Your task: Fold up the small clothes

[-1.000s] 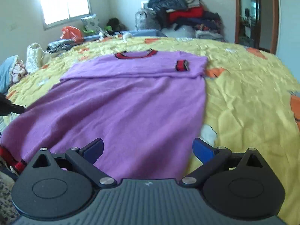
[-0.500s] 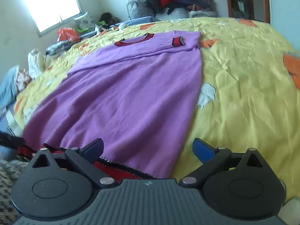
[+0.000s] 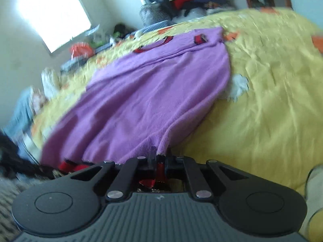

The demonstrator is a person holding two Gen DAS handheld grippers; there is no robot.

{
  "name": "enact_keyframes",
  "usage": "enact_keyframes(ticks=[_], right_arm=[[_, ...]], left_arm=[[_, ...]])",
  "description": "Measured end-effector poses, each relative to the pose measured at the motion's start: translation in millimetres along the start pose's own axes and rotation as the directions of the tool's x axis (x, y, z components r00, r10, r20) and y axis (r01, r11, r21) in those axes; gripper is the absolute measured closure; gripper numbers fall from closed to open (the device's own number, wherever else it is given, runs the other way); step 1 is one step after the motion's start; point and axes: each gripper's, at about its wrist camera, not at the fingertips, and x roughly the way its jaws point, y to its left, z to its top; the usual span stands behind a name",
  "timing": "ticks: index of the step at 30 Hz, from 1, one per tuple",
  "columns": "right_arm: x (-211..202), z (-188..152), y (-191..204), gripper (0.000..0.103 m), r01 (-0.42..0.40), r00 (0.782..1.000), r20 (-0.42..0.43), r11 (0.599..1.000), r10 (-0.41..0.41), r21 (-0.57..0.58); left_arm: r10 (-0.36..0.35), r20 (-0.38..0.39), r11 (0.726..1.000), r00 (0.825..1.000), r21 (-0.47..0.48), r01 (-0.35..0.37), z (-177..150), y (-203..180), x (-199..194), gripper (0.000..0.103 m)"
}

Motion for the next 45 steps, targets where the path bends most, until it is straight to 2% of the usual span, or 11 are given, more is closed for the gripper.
enact_keyframes(ticks=[9, 17, 21, 23, 24, 25, 27, 32, 36, 41, 45], right_arm=[[-76, 48, 10, 0.100, 0.020, 0.973, 0.231, 0.998, -0.006, -0.059], [-46, 12, -48, 0.099, 0.207, 0.977, 0.039, 0.978, -0.207, 0.018], [-44, 15, -47, 0.095, 0.188, 0.981, 0.046, 0.982, -0.188, 0.000], [-45, 24, -52, 0.081, 0.210, 0.977, 0.041, 0.977, -0.211, 0.034], [-48, 26, -54, 0.063, 0.223, 0.973, 0.056, 0.974, -0.226, 0.049], [-50, 28, -57, 0.033, 0.220, 0.972, 0.064, 0.973, -0.225, 0.067], [-55, 30, -62, 0.013, 0.197, 0.973, 0.104, 0.975, -0.207, 0.098], [-47, 28, -62, 0.013, 0.193, 0.979, 0.042, 0.976, -0.198, 0.100], [-38, 17, -51, 0.011, 0.168, 0.986, 0.008, 0.983, -0.169, 0.069], [-33, 5, -34, 0.005, 0.150, 0.987, 0.039, 0.986, -0.153, 0.071], [-30, 4, -31, 0.004, 0.084, 0.996, 0.025, 0.995, -0.085, 0.057]], left_arm=[[-0.020, 0.065, 0.994, 0.998, 0.104, 0.013, 11, -43, -45, 0.096], [0.175, 0.008, 0.981, 0.984, 0.078, -0.175, -16, 1, -42, 0.095], [0.090, 0.043, 0.990, 0.995, 0.106, -0.094, -8, 3, -51, 0.092], [0.080, 0.093, 0.989, 0.992, 0.118, -0.091, 2, 2, -58, 0.060], [0.092, 0.130, 0.989, 0.987, 0.099, -0.106, 4, 7, -63, 0.035], [0.096, 0.144, 0.991, 0.985, 0.084, -0.109, 6, 13, -65, 0.032], [0.068, 0.101, 0.996, 0.993, 0.049, -0.073, 6, 24, -59, 0.035], [0.027, 0.046, 1.000, 0.999, -0.003, -0.027, -4, 37, -34, 0.035], [0.012, 0.013, 1.000, 1.000, -0.018, -0.012, -3, 41, -21, 0.093], [-0.035, 0.036, 0.997, 0.999, -0.071, 0.038, -9, 49, -21, 0.095], [-0.040, 0.067, 0.985, 0.997, -0.168, 0.051, -11, 64, -21, 0.042]])
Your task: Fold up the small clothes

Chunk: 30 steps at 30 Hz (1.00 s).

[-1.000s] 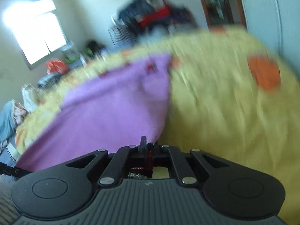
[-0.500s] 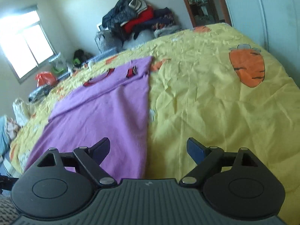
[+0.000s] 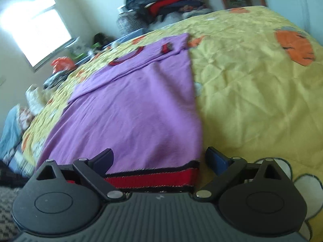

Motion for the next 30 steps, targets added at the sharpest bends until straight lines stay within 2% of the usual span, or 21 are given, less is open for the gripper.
enact_keyframes(ticks=[1, 2, 3, 4, 5, 6, 8, 12, 14, 16, 19, 21, 23, 24, 26, 27, 28, 29, 30], right_arm=[[1, 0, -3, 0.007, -0.032, 0.999, 0.012, 0.999, 0.032, 0.018], [2, -1, -6, 0.017, -0.063, 0.998, 0.023, 0.998, 0.062, 0.031], [4, 0, -7, 0.074, -0.063, 0.998, 0.018, 0.997, 0.062, 0.042], [10, 2, -10, 0.099, -0.059, 0.998, -0.020, 0.996, 0.060, 0.068], [12, 3, -16, 0.099, -0.081, 0.996, -0.029, 0.991, 0.084, 0.108], [11, 4, -15, 0.099, -0.072, 0.997, -0.014, 0.992, 0.074, 0.100], [3, 9, -2, 0.099, -0.023, 0.999, 0.030, 1.000, 0.023, 0.018], [-34, 33, 21, 0.100, -0.045, 0.988, 0.148, 0.998, 0.051, -0.045], [-49, 40, 28, 0.100, -0.031, 0.984, 0.171, 0.997, 0.043, -0.071], [-51, 35, 23, 0.100, 0.026, 0.988, 0.155, 0.996, -0.012, -0.088], [-30, 16, -8, 0.100, 0.112, 0.991, 0.076, 0.993, -0.108, -0.046], [-12, 7, -23, 0.099, 0.086, 0.996, -0.010, 0.996, -0.086, 0.005], [-10, 4, -22, 0.096, 0.084, 0.996, 0.010, 0.996, -0.084, 0.017], [-7, 6, -18, 0.093, 0.070, 0.997, -0.014, 0.998, -0.070, -0.003], [-2, 10, -11, 0.075, 0.074, 0.996, -0.040, 0.996, -0.076, -0.045], [-2, 11, -8, 0.050, 0.072, 0.997, -0.036, 0.996, -0.074, -0.051], [-1, 11, -6, 0.021, 0.060, 0.998, -0.031, 0.996, -0.062, -0.063], [-2, 10, -4, 0.012, 0.057, 0.998, -0.014, 0.996, -0.058, -0.073], [-4, 10, -4, 0.008, 0.076, 0.997, 0.015, 0.994, -0.076, -0.072]], left_arm=[[-0.018, 0.001, 1.000, 1.000, -0.007, 0.018, 0, 4, -3, 0.045], [-0.020, -0.002, 1.000, 1.000, -0.009, 0.020, 0, 5, -3, 0.048], [-0.015, 0.000, 1.000, 1.000, -0.003, 0.015, 0, 3, -2, 0.079], [-0.009, -0.010, 1.000, 1.000, 0.008, 0.009, 1, 2, -1, 0.096], [0.000, -0.012, 1.000, 1.000, 0.019, 0.000, 1, -1, -2, 0.097], [-0.003, -0.004, 0.999, 1.000, 0.038, 0.003, 1, -5, -3, 0.097], [-0.027, 0.001, 0.996, 1.000, 0.082, 0.027, 4, -18, -9, 0.097], [-0.047, 0.028, 0.990, 0.998, 0.133, 0.043, 7, -56, -24, 0.097], [-0.038, 0.021, 0.988, 0.999, 0.150, 0.035, 4, -63, -28, 0.097], [0.013, 0.015, 0.989, 1.000, 0.148, -0.016, -2, -60, -31, 0.097], [0.091, -0.009, 0.989, 0.996, 0.119, -0.089, -9, -36, -26, 0.097], [0.096, -0.029, 0.990, 0.995, 0.106, -0.093, -12, -26, -20, 0.095], [0.133, 0.008, 0.985, 0.991, 0.113, -0.133, -10, -28, -22, 0.095], [0.129, 0.019, 0.982, 0.991, 0.138, -0.131, -9, -33, -24, 0.094], [0.162, 0.048, 0.972, 0.986, 0.162, -0.168, -3, -41, -23, 0.056], [0.180, 0.068, 0.969, 0.981, 0.162, -0.189, -1, -44, -22, 0.024], [0.188, 0.086, 0.968, 0.978, 0.155, -0.199, 1, -45, -21, 0.018], [0.163, 0.080, 0.974, 0.983, 0.148, -0.174, 2, -46, -18, 0.020], [0.125, 0.060, 0.982, 0.990, 0.134, -0.132, 4, -44, -14, 0.024]])
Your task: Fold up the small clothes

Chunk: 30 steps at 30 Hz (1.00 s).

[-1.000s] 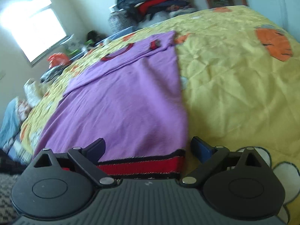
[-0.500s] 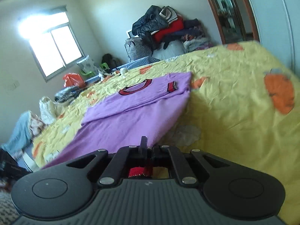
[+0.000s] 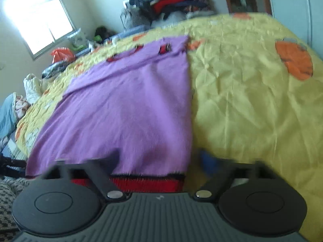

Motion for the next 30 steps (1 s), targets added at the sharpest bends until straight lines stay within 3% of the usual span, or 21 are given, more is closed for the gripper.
enact_keyframes(ticks=[3, 4, 6, 9, 11, 12, 14, 15, 17, 18, 19, 23, 30], right_arm=[[3, -2, -4, 0.008, 0.059, 0.998, -0.016, 0.998, -0.058, 0.014], [2, -3, -3, 0.008, 0.060, 0.998, -0.008, 0.998, -0.060, -0.002], [2, -5, 1, 0.008, 0.072, 0.997, -0.021, 0.996, -0.073, -0.046], [1, -9, 6, 0.008, 0.074, 0.996, -0.038, 0.991, -0.079, -0.110], [-1, -10, 3, 0.008, 0.060, 0.998, -0.033, 0.995, -0.062, -0.077], [-1, -10, 3, 0.007, 0.054, 0.998, -0.034, 0.996, -0.056, -0.069], [1, -12, 11, 0.008, 0.053, 0.998, -0.034, 0.992, -0.057, -0.111], [2, -15, 15, 0.012, 0.059, 0.998, -0.023, 0.989, -0.063, -0.139], [3, -19, 21, 0.049, 0.049, 0.999, -0.003, 0.986, -0.050, -0.160], [2, -18, 21, 0.087, 0.036, 0.999, -0.010, 0.989, -0.037, -0.147], [3, -15, 17, 0.099, 0.022, 0.999, -0.030, 0.995, -0.025, -0.101], [-4, -15, 12, 0.099, -0.002, 1.000, 0.001, 0.998, 0.002, -0.056], [-33, 20, 11, 0.099, -0.076, 0.990, 0.118, 0.997, 0.075, 0.003]], left_arm=[[-0.032, -0.025, 0.999, 0.999, -0.043, 0.031, -2, 8, 6, 0.026], [-0.033, -0.029, 0.998, 0.999, -0.045, 0.031, -4, 11, 9, 0.041], [-0.038, -0.056, 0.998, 0.998, -0.061, 0.035, -6, 15, 19, 0.059], [-0.048, -0.041, 0.994, 0.998, -0.104, 0.044, -15, 24, 16, 0.059], [-0.027, -0.025, 0.995, 0.999, -0.093, 0.024, -14, 22, 16, 0.069], [-0.029, -0.021, 0.996, 0.999, -0.088, 0.027, -15, 21, 16, 0.078], [-0.018, -0.031, 0.998, 0.999, -0.059, 0.016, -13, 17, 17, 0.087], [-0.012, -0.048, 0.999, 0.999, -0.037, 0.010, -13, 11, 20, 0.096], [-0.020, -0.039, 0.999, 0.999, -0.038, 0.019, -12, 6, 22, 0.096], [0.000, -0.033, 1.000, 0.999, -0.017, 0.000, -12, 3, 21, 0.097], [0.013, -0.028, 1.000, 1.000, 0.006, -0.013, -13, 0, 20, 0.097], [0.031, -0.003, 0.999, 1.000, 0.033, -0.031, -14, -16, 14, 0.097], [-0.047, 0.146, 0.994, 0.988, 0.108, 0.031, 1, -49, -20, 0.097]])
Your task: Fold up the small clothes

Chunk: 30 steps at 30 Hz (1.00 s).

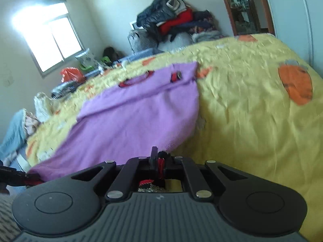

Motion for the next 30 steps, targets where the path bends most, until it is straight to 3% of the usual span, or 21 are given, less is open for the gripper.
enact_keyframes(ticks=[8, 16, 24, 30], right_arm=[[11, 15, -8, 0.099, -0.018, 0.998, 0.058, 0.999, 0.016, 0.040], [-8, 34, 11, 0.099, -0.051, 0.987, 0.149, 0.999, 0.052, -0.005], [39, 113, 3, 0.099, -0.113, 0.961, 0.248, 0.993, 0.120, -0.042], [132, 184, -20, 0.099, -0.137, 0.972, 0.197, 0.990, 0.127, 0.042]], left_arm=[[-0.039, 0.028, 0.999, 0.999, -0.032, 0.040, 9, 4, -7, 0.097], [-0.083, 0.081, 0.996, 0.993, -0.032, 0.086, 33, -9, -20, 0.097], [-0.107, 0.203, 0.994, 0.973, 0.051, 0.099, 120, -24, -12, 0.097], [-0.092, 0.227, 0.996, 0.970, 0.023, 0.089, 206, -14, 38, 0.097]])
